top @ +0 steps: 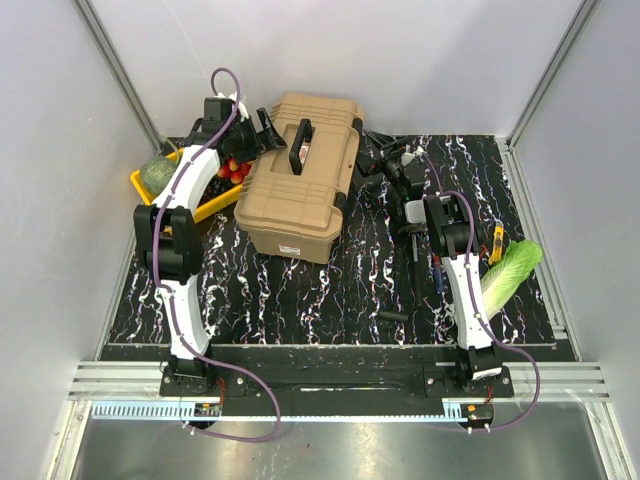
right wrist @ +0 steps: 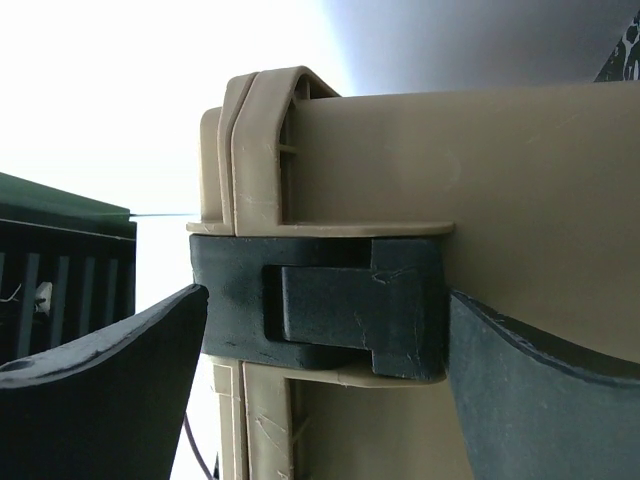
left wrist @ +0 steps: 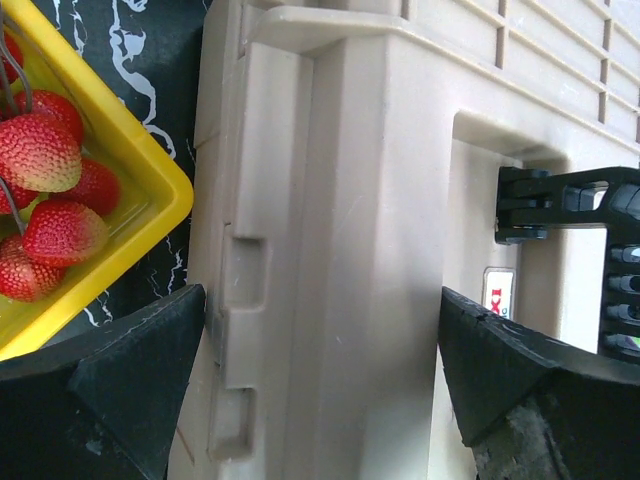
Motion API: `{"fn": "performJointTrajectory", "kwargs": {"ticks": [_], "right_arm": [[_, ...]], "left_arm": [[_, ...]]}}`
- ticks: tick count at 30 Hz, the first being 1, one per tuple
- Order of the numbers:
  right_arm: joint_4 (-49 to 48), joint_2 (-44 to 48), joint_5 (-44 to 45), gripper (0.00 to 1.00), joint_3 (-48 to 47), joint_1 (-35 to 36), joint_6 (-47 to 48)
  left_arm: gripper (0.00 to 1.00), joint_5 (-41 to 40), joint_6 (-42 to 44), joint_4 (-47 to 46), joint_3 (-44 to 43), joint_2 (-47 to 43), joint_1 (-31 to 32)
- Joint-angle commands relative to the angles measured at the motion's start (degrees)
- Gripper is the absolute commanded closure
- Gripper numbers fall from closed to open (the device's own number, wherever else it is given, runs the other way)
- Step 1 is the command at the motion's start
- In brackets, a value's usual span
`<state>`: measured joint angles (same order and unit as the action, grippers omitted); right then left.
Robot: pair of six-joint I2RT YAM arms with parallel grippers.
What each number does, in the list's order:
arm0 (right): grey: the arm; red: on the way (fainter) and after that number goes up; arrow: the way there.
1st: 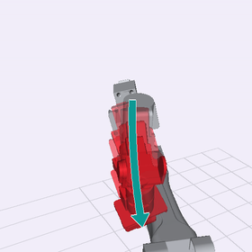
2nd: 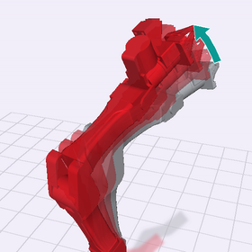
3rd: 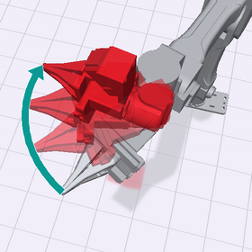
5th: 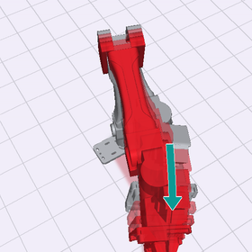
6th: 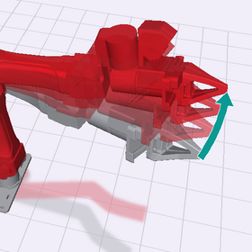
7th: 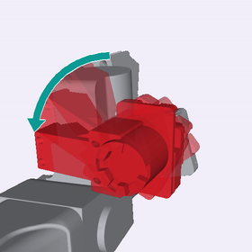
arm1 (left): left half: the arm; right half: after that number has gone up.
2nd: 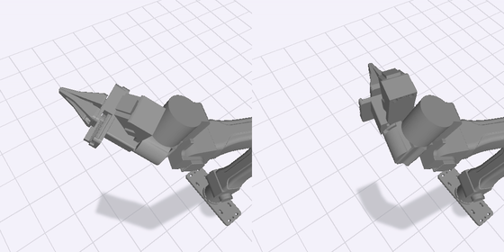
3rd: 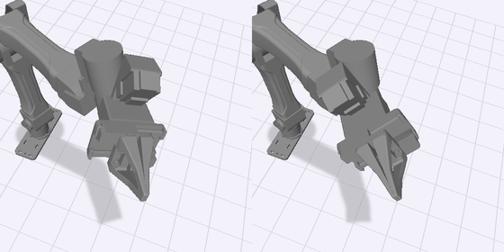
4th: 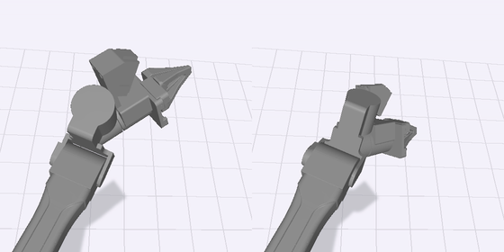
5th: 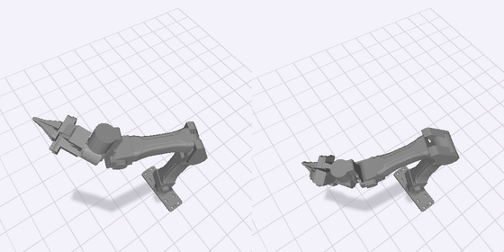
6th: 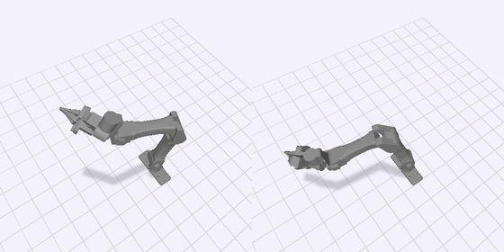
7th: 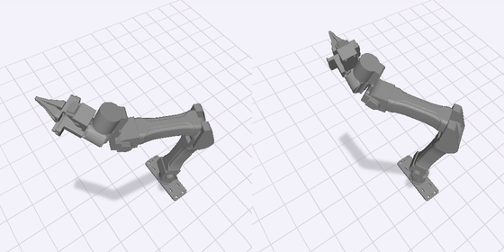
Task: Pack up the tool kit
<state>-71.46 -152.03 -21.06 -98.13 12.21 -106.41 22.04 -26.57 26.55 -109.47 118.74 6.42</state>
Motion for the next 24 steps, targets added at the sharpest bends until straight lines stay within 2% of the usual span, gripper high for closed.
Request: {"fn": "performJointTrajectory", "kwargs": {"ticks": [1,4,11,14,20,24], "right_arm": [[-13.26,0.5,2.78,0.01,-2.86,0.98,-1.7],[-18.44,0.33,5.14,0.01,-2.16,1.15,-0.46],[-18.19,0.94,0.14,0.02,-4.97,1.68,4.19],[-18.1,1.12,1.11,0.13,-4.01,1.68,4.11],[-17.31,2.7,1.55,0.47,-2.34,1.68,4.72],[-15.91,4.01,0.41,0.55,-1.72,1.68,6.04]], "left_arm": [[0.01,5.46,-1.73,-5.27,-1.28,-0.44,-0.35],[0.01,6.25,-2.7,-5.98,-0.83,-0.26,-0.26],[0.01,6.87,-3.05,-5.8,-1.18,0.44,-0.26],[0.01,6.96,-3.14,-5.54,-1.18,0.62,-0.17],[0.01,5.91,-2.26,-4.4,-1.36,0.7,0.26],[0.01,5.91,-1.56,-3.96,-1.45,0.79,0.53]]}}
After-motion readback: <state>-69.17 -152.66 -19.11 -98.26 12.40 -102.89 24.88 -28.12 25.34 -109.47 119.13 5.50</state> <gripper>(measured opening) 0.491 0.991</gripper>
